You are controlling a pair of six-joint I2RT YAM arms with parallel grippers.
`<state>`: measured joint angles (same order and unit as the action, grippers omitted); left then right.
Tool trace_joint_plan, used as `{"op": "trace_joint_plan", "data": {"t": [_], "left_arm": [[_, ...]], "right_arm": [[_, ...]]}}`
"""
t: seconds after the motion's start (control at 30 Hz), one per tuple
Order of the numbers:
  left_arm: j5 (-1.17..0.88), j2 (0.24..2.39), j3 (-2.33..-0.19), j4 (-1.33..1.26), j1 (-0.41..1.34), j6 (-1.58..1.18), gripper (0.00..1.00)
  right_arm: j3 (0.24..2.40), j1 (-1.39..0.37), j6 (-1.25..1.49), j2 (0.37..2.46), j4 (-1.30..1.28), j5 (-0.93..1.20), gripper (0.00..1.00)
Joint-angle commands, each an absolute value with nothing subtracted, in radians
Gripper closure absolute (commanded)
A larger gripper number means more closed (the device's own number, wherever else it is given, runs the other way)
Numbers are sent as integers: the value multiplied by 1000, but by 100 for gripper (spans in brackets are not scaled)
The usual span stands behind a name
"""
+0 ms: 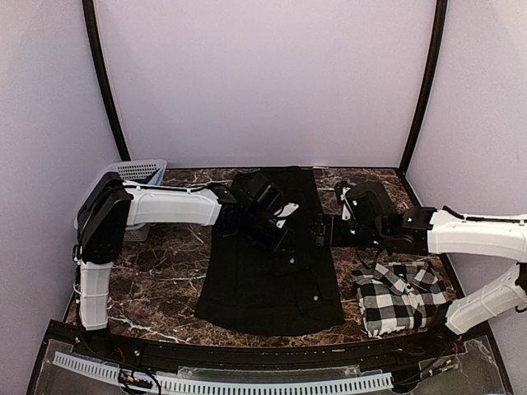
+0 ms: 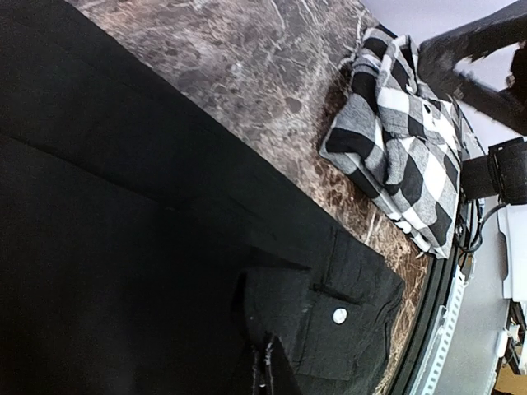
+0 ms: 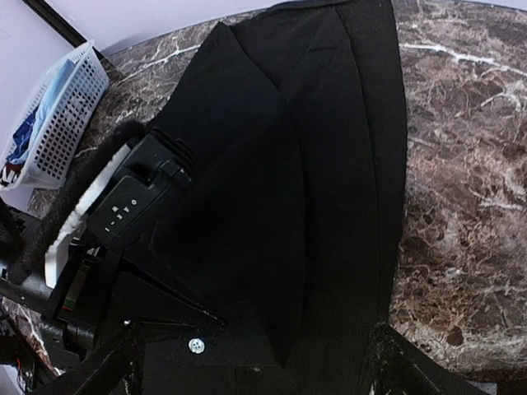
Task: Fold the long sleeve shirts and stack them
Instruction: Fold the sleeve of the 1/3-folded shirt.
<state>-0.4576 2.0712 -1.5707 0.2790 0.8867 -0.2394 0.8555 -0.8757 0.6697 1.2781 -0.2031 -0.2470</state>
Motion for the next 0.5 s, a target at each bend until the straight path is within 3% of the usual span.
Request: {"op": "trace_joint_plan", "data": {"t": [0.0, 0.27, 0.47], "left_arm": [[-498, 2059, -1610, 269, 905, -253, 100], [-503, 2064, -1605, 243, 916, -291, 100], [-522, 2089, -1622, 206, 915, -430, 100]], "right_arm": [[789, -868, 728, 1255, -180, -160, 11], [720, -867, 730, 1266, -98, -72, 22], [696, -867, 742, 1260, -105, -99, 24]]}}
